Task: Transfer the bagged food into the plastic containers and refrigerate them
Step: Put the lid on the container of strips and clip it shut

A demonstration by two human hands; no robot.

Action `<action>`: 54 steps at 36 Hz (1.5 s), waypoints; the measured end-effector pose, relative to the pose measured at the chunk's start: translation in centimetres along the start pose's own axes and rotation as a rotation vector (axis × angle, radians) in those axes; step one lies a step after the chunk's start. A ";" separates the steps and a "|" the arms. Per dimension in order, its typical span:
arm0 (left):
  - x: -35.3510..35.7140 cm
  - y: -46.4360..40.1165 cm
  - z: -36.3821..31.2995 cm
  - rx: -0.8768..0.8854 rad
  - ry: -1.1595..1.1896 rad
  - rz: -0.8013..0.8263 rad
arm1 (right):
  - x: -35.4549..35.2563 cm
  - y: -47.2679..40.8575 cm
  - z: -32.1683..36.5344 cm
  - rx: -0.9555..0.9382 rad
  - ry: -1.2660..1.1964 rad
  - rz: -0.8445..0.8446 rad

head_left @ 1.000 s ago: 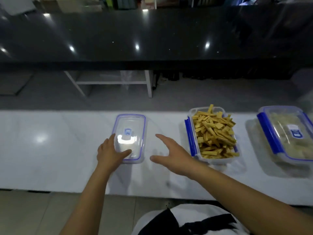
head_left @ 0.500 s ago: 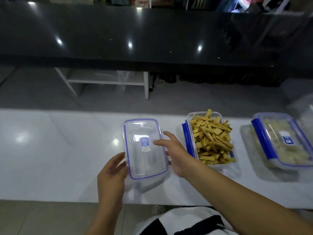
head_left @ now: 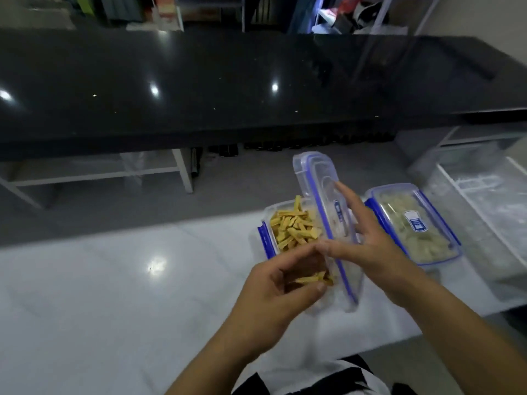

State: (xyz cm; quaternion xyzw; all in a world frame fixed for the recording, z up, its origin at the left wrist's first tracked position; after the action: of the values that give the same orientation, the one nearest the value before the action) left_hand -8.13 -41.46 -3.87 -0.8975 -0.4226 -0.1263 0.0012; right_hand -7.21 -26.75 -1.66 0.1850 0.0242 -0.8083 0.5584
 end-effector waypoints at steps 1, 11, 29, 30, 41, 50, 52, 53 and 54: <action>-0.4 -0.6 0.3 0.019 -0.048 -0.029 | -1.4 -0.2 -1.0 0.030 0.017 -0.041; -7.6 -3.0 12.7 -0.629 0.156 -0.383 | -2.3 -3.0 -11.6 0.474 0.105 -0.093; -7.5 -4.3 13.4 -0.490 0.220 -0.327 | 3.8 -1.0 -11.4 0.160 1.032 -0.015; -7.5 -4.3 13.4 -0.483 0.223 -0.318 | 3.7 -1.2 -11.3 0.172 1.026 -0.028; -8.0 -4.2 13.2 -0.480 0.242 -0.332 | 5.1 -4.3 -11.1 0.216 1.012 0.007; -8.1 -3.8 13.8 -0.482 0.221 -0.345 | 5.1 -2.4 -11.3 0.228 1.058 0.060; -8.2 -3.6 13.8 -0.492 0.224 -0.356 | 5.2 -2.4 -10.7 0.230 1.032 0.091; -8.4 -3.5 13.9 -0.497 0.226 -0.361 | 5.0 -2.1 -10.4 0.230 1.008 0.106; -8.6 -3.3 13.9 -0.502 0.231 -0.366 | 4.8 -1.8 -10.2 0.227 0.985 0.121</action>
State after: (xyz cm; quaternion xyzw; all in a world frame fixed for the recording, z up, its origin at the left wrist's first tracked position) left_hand -12.78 -44.31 -19.68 -0.7587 -0.5296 -0.3254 -0.1948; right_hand -7.52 -27.84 -12.97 0.6049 0.1858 -0.5887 0.5030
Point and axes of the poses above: each hand's wrist, its own y-axis away from the middle knuckle, its own x-axis out of the palm, z = x × y, the point moved 10 cm from there along -y, towards the middle knuckle, and after that the axes turned 6 degrees about -z, right-handed, at the moved point
